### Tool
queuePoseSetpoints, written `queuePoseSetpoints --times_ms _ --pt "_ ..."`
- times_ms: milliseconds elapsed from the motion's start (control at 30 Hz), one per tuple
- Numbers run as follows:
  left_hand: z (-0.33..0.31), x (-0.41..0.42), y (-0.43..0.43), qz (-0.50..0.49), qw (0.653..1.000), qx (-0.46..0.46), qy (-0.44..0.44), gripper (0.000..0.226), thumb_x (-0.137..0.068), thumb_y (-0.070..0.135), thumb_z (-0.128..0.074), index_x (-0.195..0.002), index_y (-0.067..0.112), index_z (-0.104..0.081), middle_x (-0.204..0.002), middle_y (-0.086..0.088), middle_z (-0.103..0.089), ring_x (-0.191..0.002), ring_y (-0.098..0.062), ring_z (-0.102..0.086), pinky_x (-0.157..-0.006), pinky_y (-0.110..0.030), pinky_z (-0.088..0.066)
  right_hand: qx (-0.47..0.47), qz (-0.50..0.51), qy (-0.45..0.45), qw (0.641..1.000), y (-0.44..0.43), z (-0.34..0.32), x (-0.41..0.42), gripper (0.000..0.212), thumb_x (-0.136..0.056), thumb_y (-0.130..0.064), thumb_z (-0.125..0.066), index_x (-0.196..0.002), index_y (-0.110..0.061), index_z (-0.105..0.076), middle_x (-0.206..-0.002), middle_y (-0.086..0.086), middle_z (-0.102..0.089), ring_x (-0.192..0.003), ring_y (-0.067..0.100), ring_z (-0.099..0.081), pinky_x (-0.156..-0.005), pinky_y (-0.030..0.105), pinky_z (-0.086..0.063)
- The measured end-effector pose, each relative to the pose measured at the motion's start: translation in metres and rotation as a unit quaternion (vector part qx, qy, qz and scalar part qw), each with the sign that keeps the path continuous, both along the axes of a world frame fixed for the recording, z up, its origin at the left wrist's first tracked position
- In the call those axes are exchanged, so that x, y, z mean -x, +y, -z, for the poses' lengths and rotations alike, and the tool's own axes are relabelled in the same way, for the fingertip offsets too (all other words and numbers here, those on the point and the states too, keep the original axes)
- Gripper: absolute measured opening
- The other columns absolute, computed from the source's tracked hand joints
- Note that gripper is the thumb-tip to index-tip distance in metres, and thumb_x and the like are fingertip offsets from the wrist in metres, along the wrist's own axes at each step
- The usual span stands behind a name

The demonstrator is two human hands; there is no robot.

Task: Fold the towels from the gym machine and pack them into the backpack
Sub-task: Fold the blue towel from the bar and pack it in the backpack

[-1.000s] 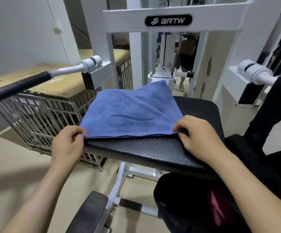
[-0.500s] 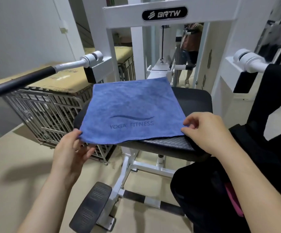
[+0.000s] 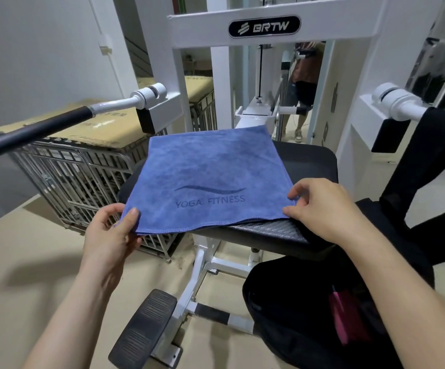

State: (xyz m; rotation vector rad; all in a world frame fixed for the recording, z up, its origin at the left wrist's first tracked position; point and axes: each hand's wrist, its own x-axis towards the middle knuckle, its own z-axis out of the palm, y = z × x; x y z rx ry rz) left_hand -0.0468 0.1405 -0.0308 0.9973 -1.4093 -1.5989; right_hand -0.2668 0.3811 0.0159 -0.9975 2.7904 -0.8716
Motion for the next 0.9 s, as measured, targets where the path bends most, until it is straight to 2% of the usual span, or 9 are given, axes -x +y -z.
queuePoseSetpoints --times_ms 167,233,333,467,533,633,733,833,900 --pt "-0.006 0.000 0.003 0.068 0.997 -0.030 -0.024 0.021 -0.094 0.032 -0.059 -0.083 0.016 -0.068 -0.071 0.004 -0.069 -0.064 -0.013 -0.063 -0.067 -0.026 -0.051 -0.004 -0.031 -0.057 0.998 0.000 -0.006 0.012 0.006 -0.085 -0.022 -0.067 -0.089 -0.025 -0.064 -0.075 -0.007 -0.060 -0.075 0.015 -0.056 -0.069 0.027 -0.042" --pt "-0.005 -0.001 0.000 0.045 0.999 -0.012 -0.013 0.022 -0.091 0.028 -0.063 -0.081 0.011 -0.071 -0.069 0.000 -0.072 -0.063 -0.013 -0.065 -0.061 -0.021 -0.054 0.000 -0.044 -0.077 0.996 0.004 -0.009 0.019 0.006 -0.087 -0.019 -0.065 -0.091 -0.023 -0.065 -0.071 -0.004 -0.061 -0.065 0.010 -0.054 -0.060 0.025 -0.038" --pt "-0.001 -0.002 -0.007 -0.010 1.000 -0.012 0.017 0.020 -0.088 0.023 -0.067 -0.074 0.009 -0.067 -0.058 0.003 -0.067 -0.046 -0.008 -0.058 -0.046 -0.014 -0.047 -0.014 -0.045 -0.058 0.997 0.011 -0.009 0.024 0.009 -0.085 -0.018 -0.066 -0.089 -0.025 -0.062 -0.070 -0.003 -0.063 -0.063 0.009 -0.055 -0.060 0.026 -0.040" --pt "0.014 -0.013 -0.009 0.061 0.996 -0.034 -0.049 0.013 -0.086 0.012 -0.066 -0.078 0.015 -0.058 -0.052 0.003 -0.056 -0.037 -0.010 -0.045 -0.040 -0.015 -0.040 -0.108 -0.079 -0.027 0.991 0.009 -0.018 0.024 0.012 -0.081 -0.030 -0.069 -0.086 -0.029 -0.059 -0.070 -0.007 -0.061 -0.065 0.006 -0.053 -0.059 0.025 -0.039" --pt "0.014 -0.018 -0.021 0.089 0.988 -0.001 -0.128 0.012 -0.087 0.010 -0.066 -0.089 0.013 -0.055 -0.052 -0.003 -0.053 -0.038 -0.016 -0.042 -0.046 -0.021 -0.039 -0.124 -0.082 -0.039 0.988 0.003 -0.031 0.032 0.016 -0.078 -0.040 -0.072 -0.081 -0.027 -0.062 -0.064 -0.007 -0.060 -0.059 0.005 -0.052 -0.054 0.022 -0.035" --pt "-0.006 -0.007 -0.054 0.020 0.973 0.143 -0.178 0.009 -0.088 0.007 -0.062 -0.095 0.010 -0.057 -0.045 0.001 -0.052 -0.043 -0.018 -0.040 -0.051 -0.026 -0.033 -0.060 -0.079 -0.028 0.995 -0.024 -0.045 0.058 0.019 -0.083 -0.040 -0.069 -0.077 -0.022 -0.067 -0.065 -0.007 -0.061 -0.062 0.010 -0.054 -0.057 0.024 -0.038" --pt "-0.037 0.035 -0.082 -0.006 0.942 0.278 -0.186 0.012 -0.089 0.008 -0.057 -0.089 0.017 -0.066 -0.061 0.004 -0.060 -0.046 -0.003 -0.049 -0.046 -0.020 -0.038 -0.011 -0.081 -0.056 0.995 -0.072 -0.047 0.091 0.022 -0.090 -0.037 -0.063 -0.081 -0.017 -0.068 -0.073 -0.002 -0.066 -0.068 0.017 -0.060 -0.068 0.029 -0.045" --pt "-0.052 0.089 -0.118 0.049 0.893 0.358 -0.266 0.015 -0.092 0.026 -0.058 -0.103 0.025 -0.069 -0.094 0.007 -0.069 -0.082 -0.008 -0.061 -0.072 -0.028 -0.044 -0.025 -0.058 -0.026 0.998 -0.123 -0.038 0.129 0.024 -0.091 -0.039 -0.059 -0.099 -0.018 -0.066 -0.099 0.004 -0.068 -0.093 0.024 -0.062 -0.085 0.031 -0.046" --pt "-0.048 0.121 -0.153 0.083 0.862 0.383 -0.322 0.030 -0.092 0.032 -0.059 -0.120 0.022 -0.064 -0.112 0.001 -0.067 -0.101 -0.018 -0.061 -0.087 -0.033 -0.045 -0.043 -0.039 -0.008 0.998 -0.150 -0.033 0.148 0.040 -0.089 -0.041 -0.060 -0.121 -0.017 -0.059 -0.122 0.008 -0.061 -0.111 0.028 -0.057 -0.093 0.032 -0.042"
